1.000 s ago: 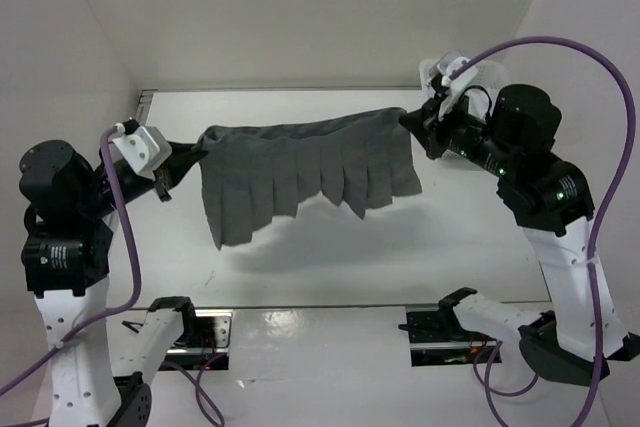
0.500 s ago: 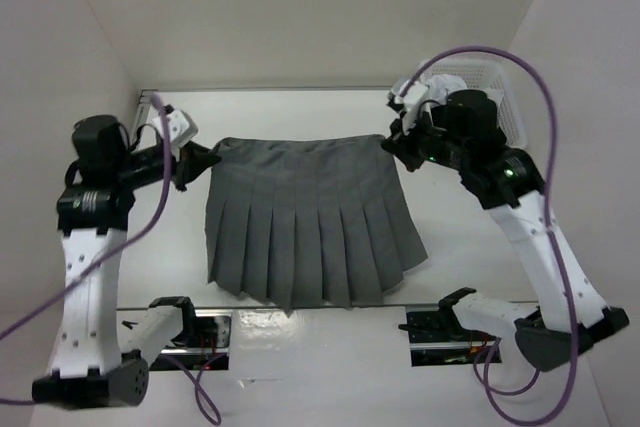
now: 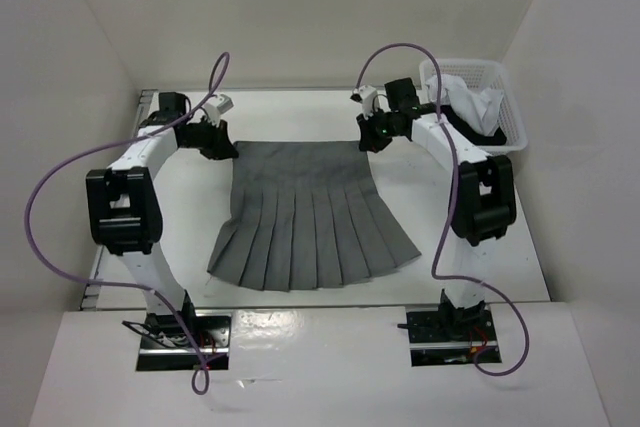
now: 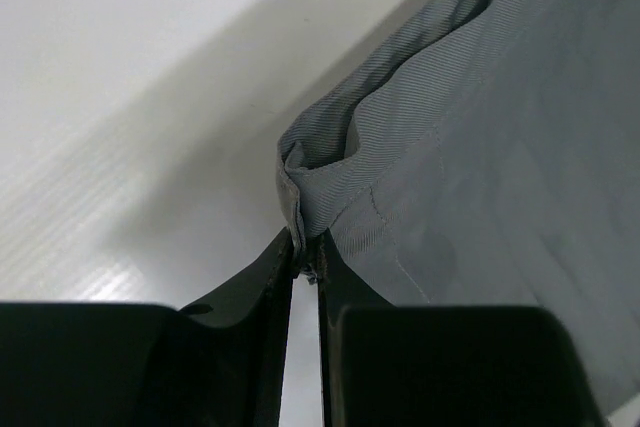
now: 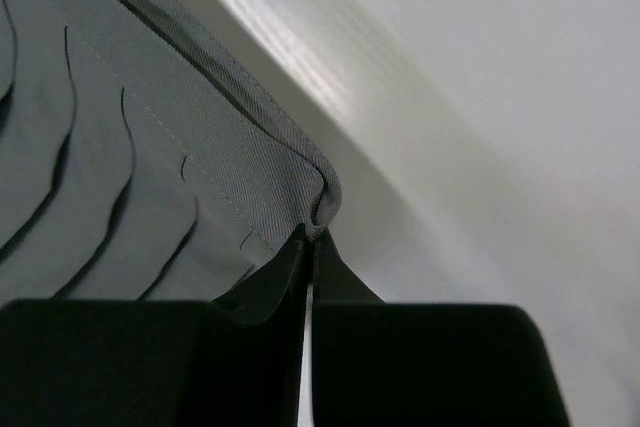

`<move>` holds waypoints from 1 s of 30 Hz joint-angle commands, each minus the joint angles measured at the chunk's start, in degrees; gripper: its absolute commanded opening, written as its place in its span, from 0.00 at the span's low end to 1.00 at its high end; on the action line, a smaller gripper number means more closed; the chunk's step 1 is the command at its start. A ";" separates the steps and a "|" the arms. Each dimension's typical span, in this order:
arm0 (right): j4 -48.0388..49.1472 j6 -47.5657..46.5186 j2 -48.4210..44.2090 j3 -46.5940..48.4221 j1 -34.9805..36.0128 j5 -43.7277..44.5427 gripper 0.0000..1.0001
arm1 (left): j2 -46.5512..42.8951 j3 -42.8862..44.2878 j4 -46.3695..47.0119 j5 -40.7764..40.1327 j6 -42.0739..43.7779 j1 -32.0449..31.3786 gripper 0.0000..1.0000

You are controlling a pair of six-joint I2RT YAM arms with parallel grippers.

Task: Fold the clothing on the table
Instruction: Flatten the skirt out

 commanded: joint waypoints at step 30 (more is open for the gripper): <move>-6.86 9.50 -7.46 4.62 12.72 18.43 0.93 | -31.70 -4.37 2.60 -23.88 -16.63 1.89 0.99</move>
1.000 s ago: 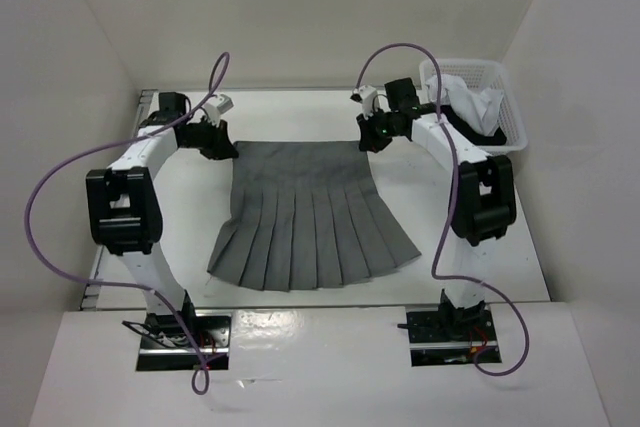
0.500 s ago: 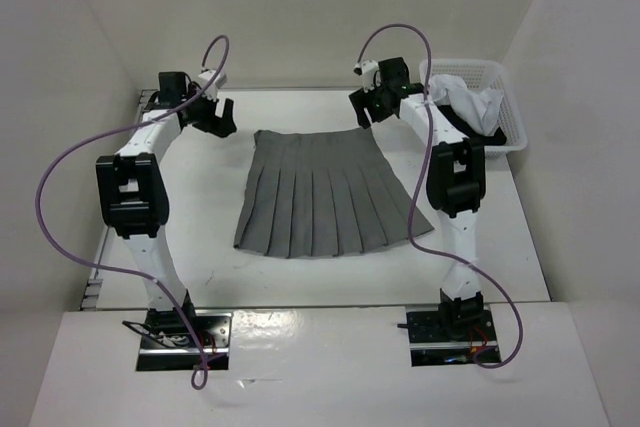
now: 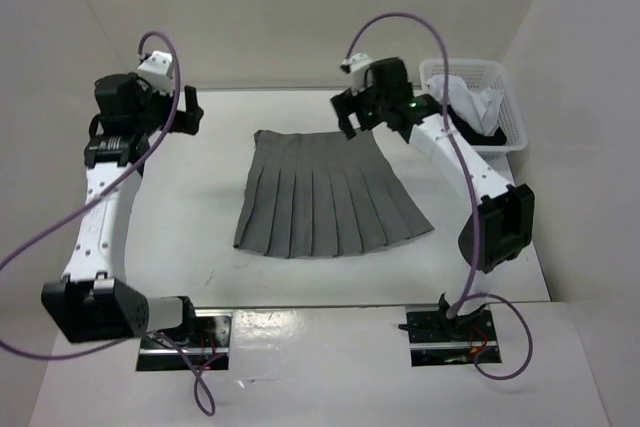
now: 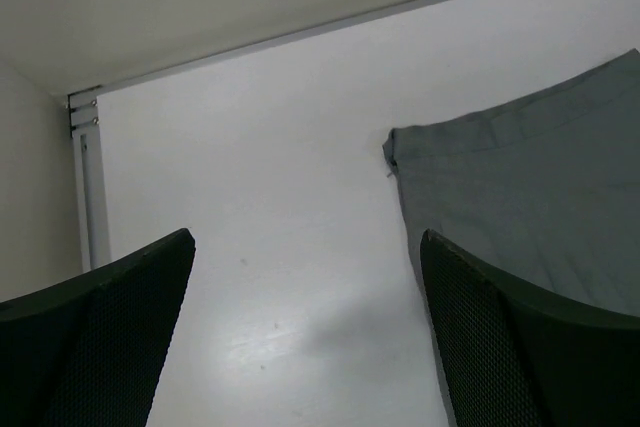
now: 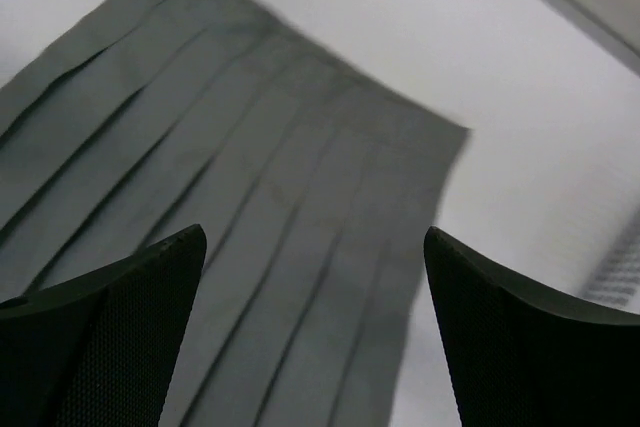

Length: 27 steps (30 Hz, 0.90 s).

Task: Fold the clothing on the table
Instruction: Flatten the skirt out

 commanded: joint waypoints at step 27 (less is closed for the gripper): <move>3.74 25.08 25.93 5.99 7.13 4.40 0.98 | -3.40 -15.41 -9.93 -11.18 -5.65 -0.70 0.99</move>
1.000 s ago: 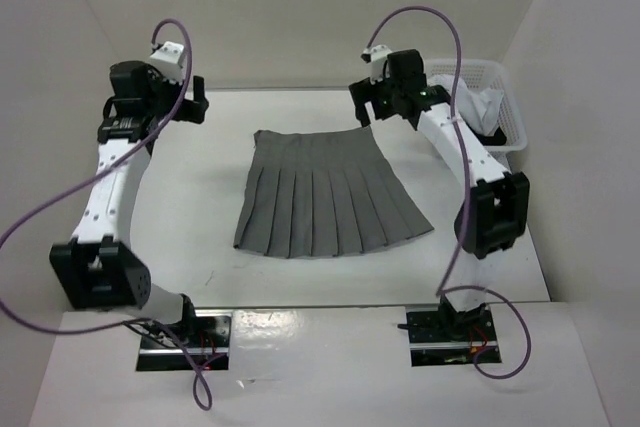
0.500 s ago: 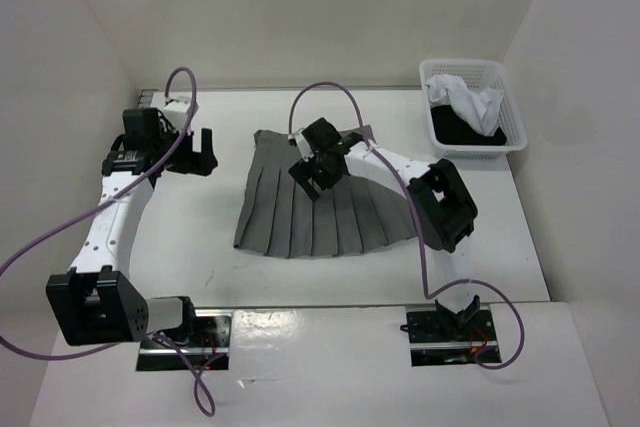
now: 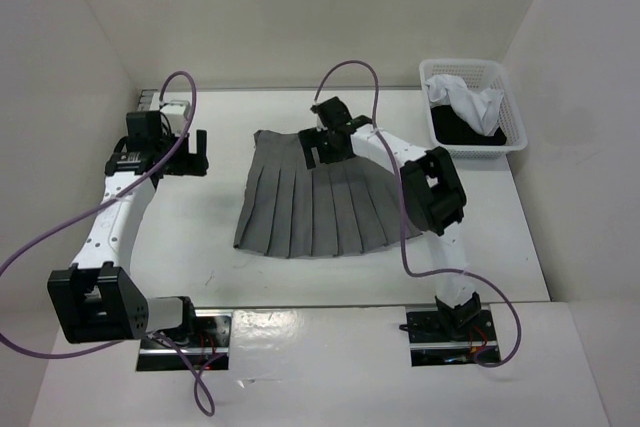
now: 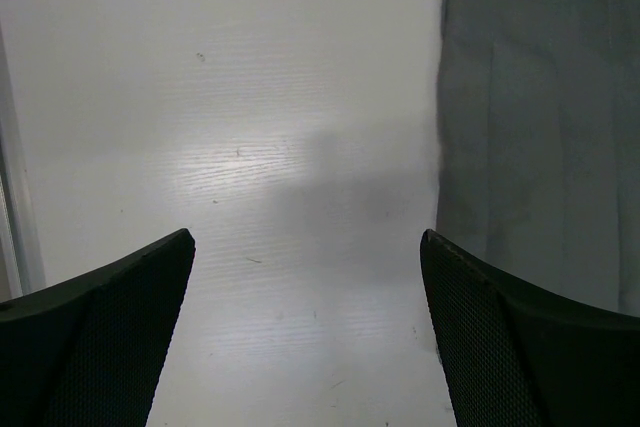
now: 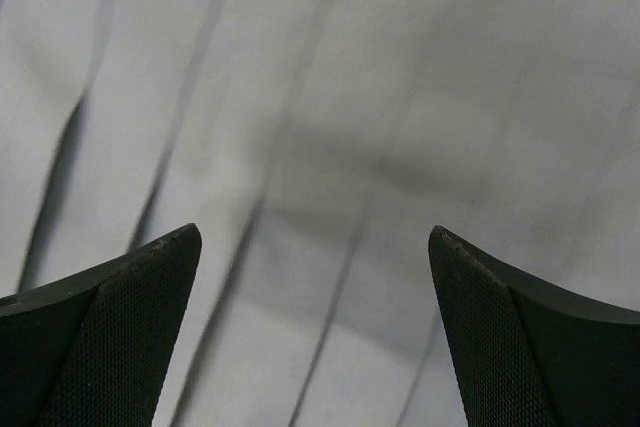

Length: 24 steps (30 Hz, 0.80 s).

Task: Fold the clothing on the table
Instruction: Flatten the skirt out

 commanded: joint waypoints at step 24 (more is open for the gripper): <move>-2.45 5.97 7.61 1.26 1.39 11.37 0.98 | -0.83 -0.33 1.83 -3.10 -1.91 0.09 0.99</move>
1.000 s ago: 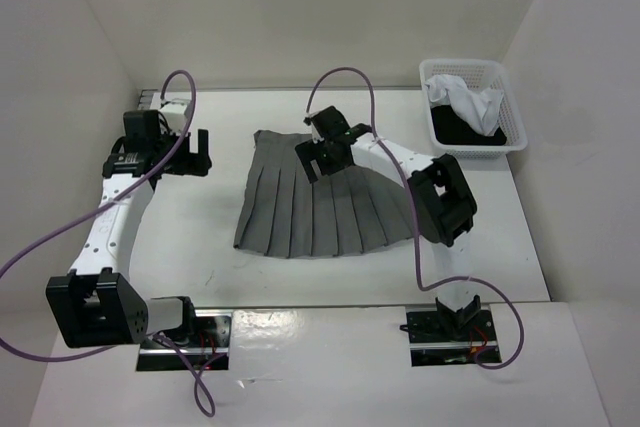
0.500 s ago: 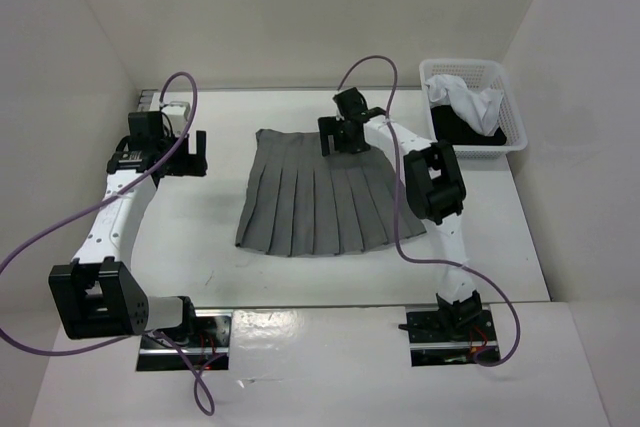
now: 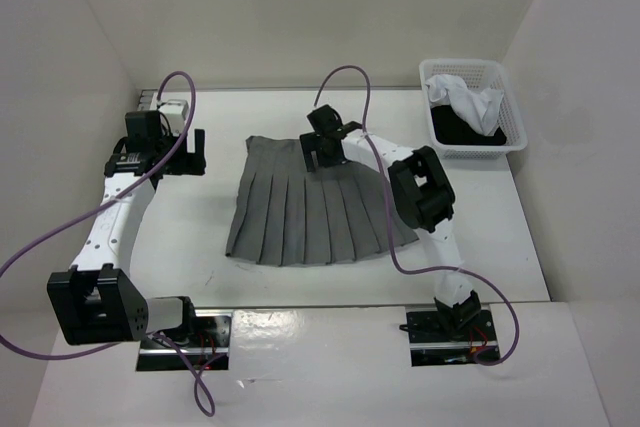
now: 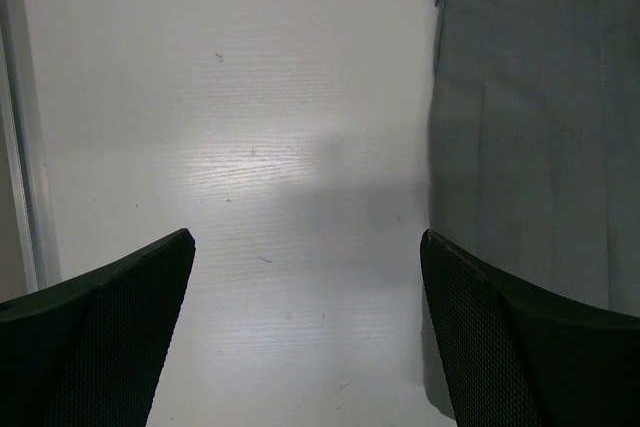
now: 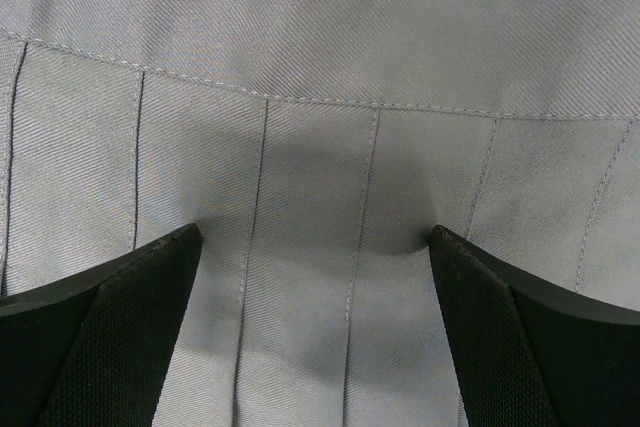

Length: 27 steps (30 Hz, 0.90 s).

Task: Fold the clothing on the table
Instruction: Flatten the skirt out

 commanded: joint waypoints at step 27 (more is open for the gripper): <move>-3.81 -3.40 -11.17 -20.37 10.27 -4.12 0.98 | -0.44 -0.72 1.24 -0.43 -0.91 0.09 0.99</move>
